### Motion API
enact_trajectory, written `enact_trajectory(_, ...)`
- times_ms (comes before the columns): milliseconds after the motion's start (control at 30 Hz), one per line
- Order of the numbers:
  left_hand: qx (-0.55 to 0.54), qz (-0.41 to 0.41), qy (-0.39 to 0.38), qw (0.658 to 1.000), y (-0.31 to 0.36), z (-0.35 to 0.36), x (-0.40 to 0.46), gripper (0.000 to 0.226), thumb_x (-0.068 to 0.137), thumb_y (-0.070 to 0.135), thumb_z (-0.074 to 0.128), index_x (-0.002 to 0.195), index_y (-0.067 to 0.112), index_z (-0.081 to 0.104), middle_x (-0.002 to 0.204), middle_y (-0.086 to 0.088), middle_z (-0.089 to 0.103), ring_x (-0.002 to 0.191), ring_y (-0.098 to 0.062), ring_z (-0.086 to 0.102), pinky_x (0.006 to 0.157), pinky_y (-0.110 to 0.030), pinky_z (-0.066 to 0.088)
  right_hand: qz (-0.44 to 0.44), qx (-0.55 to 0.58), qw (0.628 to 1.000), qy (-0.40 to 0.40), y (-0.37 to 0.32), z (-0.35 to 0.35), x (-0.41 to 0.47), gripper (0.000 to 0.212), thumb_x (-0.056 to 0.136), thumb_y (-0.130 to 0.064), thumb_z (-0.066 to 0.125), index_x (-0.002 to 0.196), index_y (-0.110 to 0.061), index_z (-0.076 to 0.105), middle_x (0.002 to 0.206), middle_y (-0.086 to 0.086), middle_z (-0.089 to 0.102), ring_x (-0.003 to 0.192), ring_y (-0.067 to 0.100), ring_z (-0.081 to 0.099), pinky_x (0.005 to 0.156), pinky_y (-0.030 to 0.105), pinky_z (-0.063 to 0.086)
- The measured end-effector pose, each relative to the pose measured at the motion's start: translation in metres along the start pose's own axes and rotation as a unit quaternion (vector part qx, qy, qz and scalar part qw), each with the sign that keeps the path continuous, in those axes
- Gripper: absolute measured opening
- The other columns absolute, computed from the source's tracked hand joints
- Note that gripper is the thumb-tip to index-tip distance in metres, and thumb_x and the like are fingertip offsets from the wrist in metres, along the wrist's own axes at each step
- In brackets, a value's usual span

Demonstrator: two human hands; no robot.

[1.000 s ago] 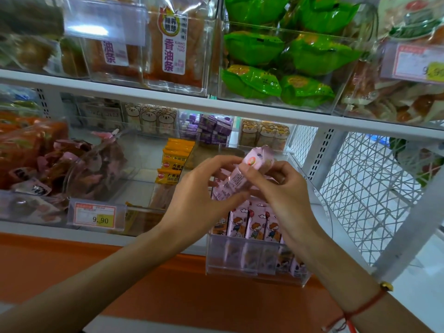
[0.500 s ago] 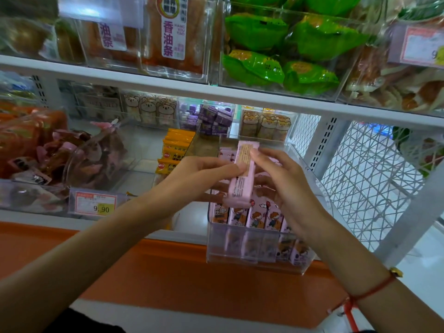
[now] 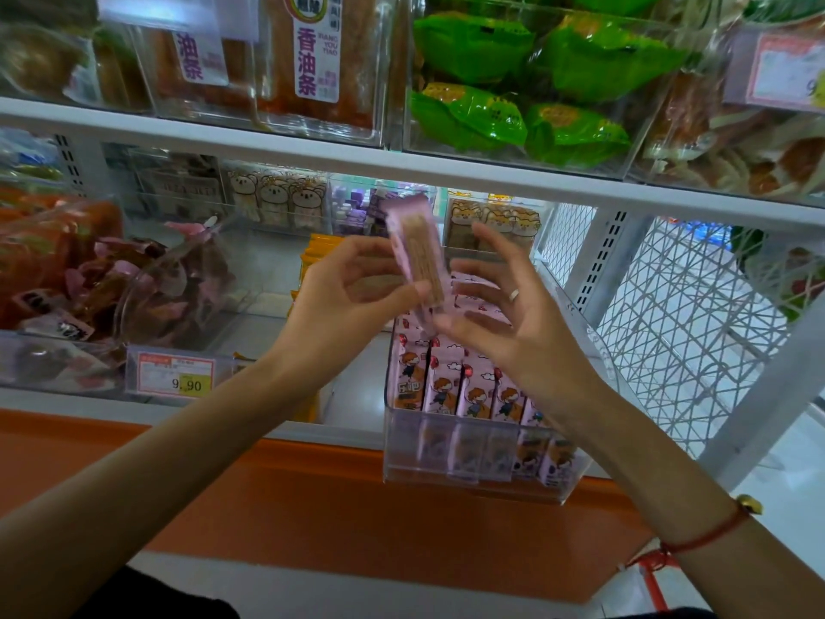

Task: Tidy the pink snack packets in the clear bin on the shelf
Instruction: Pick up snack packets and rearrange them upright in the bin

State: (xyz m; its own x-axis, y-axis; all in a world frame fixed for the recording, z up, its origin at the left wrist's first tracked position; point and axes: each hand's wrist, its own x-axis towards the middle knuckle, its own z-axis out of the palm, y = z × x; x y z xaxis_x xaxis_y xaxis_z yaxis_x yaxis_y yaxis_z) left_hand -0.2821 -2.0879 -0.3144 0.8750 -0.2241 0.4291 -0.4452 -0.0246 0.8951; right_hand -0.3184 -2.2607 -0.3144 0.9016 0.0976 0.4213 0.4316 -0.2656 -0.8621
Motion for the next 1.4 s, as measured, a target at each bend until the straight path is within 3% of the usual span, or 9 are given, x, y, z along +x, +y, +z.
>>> enact_trajectory(67,-0.04,-0.033,0.029,0.998,0.002,-0.001,0.001,0.048,0.074,0.026,0.072,0.116,0.009,0.055,0.104,-0.001,0.069,0.089,-0.008,0.07,0.068,-0.016,0.055,0.002,-0.045,0.999,-0.002,0.002,0.005,-0.002,0.079,0.071,-0.032,0.077,0.137,-0.036,0.034,0.124,-0.011,0.054,0.112,0.002,0.055,0.089,0.022,0.05)
enact_trajectory(200,-0.006,-0.05,0.018,0.999,0.003,0.002,-0.002,0.059,0.068,0.039,0.071,0.118,0.012,0.055,0.108,0.0,0.069,0.094,-0.011,0.069,0.075,-0.027,0.059,-0.026,-0.049,0.998,0.033,0.006,0.013,-0.003,0.043,0.08,-0.022,0.073,0.117,-0.026,0.052,0.108,-0.008,0.063,0.093,-0.001,0.062,0.071,0.011,0.05)
enact_trajectory(333,-0.136,-0.114,0.021,0.984,0.005,-0.002,0.002,0.065,0.076,0.032,0.066,0.135,0.019,0.044,0.114,-0.004,0.067,0.097,-0.013,0.069,0.078,-0.025,0.058,0.097,0.078,0.992,0.005,0.005,0.008,0.002,0.017,0.092,-0.019,0.055,0.107,-0.023,0.062,0.091,-0.007,0.069,0.079,0.005,0.065,0.068,0.017,0.051)
enact_trajectory(433,-0.172,-0.107,0.025,0.979,0.009,-0.006,0.003,0.049,0.089,0.015,0.06,0.136,0.023,0.045,0.115,-0.007,0.068,0.095,-0.016,0.07,0.074,-0.024,0.057,0.17,0.188,0.967,-0.033,0.005,0.004,0.002,0.024,0.097,-0.022,0.044,0.101,-0.012,0.066,0.08,-0.001,0.072,0.071,0.008,0.067,0.065,0.019,0.052)
enact_trajectory(600,-0.157,-0.094,0.008,0.983,0.012,-0.007,0.002,0.044,0.09,0.016,0.06,0.132,0.026,0.051,0.099,-0.006,0.07,0.086,-0.012,0.069,0.071,-0.022,0.056,0.162,0.22,0.959,-0.071,0.005,0.004,0.002,0.034,0.081,-0.036,0.055,0.102,-0.013,0.067,0.085,0.001,0.072,0.073,0.012,0.066,0.065,0.019,0.053)
enact_trajectory(867,-0.072,-0.055,-0.007,0.996,0.008,-0.006,0.001,0.035,0.087,0.017,0.063,0.121,0.016,0.055,0.112,-0.004,0.066,0.099,-0.015,0.068,0.078,-0.022,0.056,0.086,0.011,0.995,-0.054,0.016,0.005,0.001,0.026,0.092,-0.033,0.051,0.117,-0.034,0.055,0.102,-0.012,0.07,0.088,0.0,0.066,0.072,0.016,0.053)
enact_trajectory(1067,0.045,0.056,-0.056,0.996,0.012,-0.014,0.001,0.044,0.085,0.013,0.066,0.123,0.027,0.05,0.105,0.008,0.063,0.092,-0.002,0.065,0.071,-0.012,0.052,0.037,-0.204,0.977,-0.048,0.023,-0.015,-0.001,0.062,0.07,-0.059,0.062,0.127,-0.037,0.049,0.113,-0.019,0.056,0.104,-0.012,0.05,0.077,0.002,0.04)
enact_trajectory(1233,0.246,0.077,-0.133,0.957,0.006,-0.01,-0.004,0.037,0.086,0.026,0.065,0.117,0.039,0.05,0.102,0.024,0.055,0.098,0.008,0.057,0.081,-0.008,0.049,0.04,-0.335,0.934,-0.116,0.036,-0.019,-0.007,0.051,0.076,-0.051,0.069,0.122,-0.034,0.055,0.114,-0.013,0.056,0.106,0.006,0.051,0.092,0.03,0.045)
enact_trajectory(1400,0.353,0.111,-0.144,0.918,0.009,-0.017,0.002,0.039,0.087,0.035,0.062,0.125,0.031,0.054,0.11,0.02,0.055,0.091,0.02,0.048,0.076,0.002,0.039,0.026,-0.333,0.937,-0.107,0.036,-0.019,-0.005,0.046,0.077,-0.05,0.07,0.119,-0.034,0.058,0.118,-0.014,0.057,0.109,0.006,0.051,0.094,0.032,0.045)
